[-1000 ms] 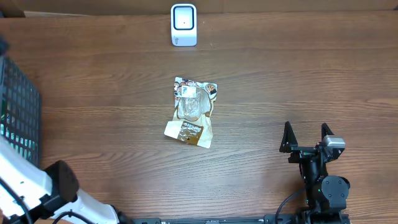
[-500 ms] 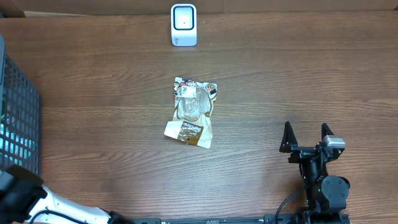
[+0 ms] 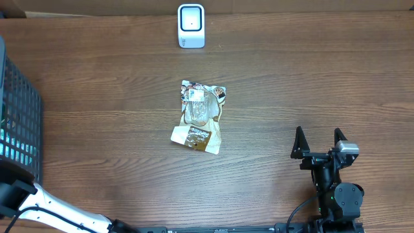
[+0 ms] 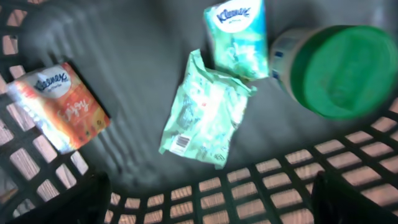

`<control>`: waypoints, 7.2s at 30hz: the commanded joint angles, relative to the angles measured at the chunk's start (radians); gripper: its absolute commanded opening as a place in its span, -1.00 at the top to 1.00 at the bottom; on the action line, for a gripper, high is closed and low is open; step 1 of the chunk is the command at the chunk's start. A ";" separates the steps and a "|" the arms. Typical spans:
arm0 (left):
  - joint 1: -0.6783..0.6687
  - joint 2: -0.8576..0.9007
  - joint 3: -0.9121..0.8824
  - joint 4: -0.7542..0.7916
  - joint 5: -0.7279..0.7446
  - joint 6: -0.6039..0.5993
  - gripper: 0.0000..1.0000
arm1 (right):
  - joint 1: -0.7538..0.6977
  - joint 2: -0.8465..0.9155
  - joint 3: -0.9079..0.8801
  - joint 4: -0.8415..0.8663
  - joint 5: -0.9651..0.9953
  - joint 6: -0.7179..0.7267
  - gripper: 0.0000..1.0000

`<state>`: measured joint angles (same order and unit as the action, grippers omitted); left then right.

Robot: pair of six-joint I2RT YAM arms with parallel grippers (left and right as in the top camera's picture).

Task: Scan the item barcode
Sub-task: 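Reach into the basket and grasp the green tissue pack, then carry the green tissue pack and place it beside the bread bag, then reach into the basket and grasp the green-lidded jar, then carry the green-lidded jar and set it left of the tissue pack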

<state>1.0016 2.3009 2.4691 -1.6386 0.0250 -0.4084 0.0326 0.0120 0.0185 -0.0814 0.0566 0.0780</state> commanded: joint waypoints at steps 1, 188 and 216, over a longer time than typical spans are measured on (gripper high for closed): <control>-0.002 0.010 -0.079 0.030 -0.037 0.020 -0.69 | -0.007 -0.009 -0.011 0.004 0.002 0.000 -1.00; -0.158 0.086 -0.101 0.390 0.011 0.198 0.31 | -0.007 -0.009 -0.011 0.004 0.002 0.000 -1.00; -0.465 -0.571 0.117 0.084 0.327 0.249 0.24 | -0.007 -0.009 -0.011 0.004 0.002 0.000 -1.00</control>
<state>0.6231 1.6882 2.5927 -1.5379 0.3614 -0.1982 0.0322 0.0120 0.0185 -0.0822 0.0563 0.0780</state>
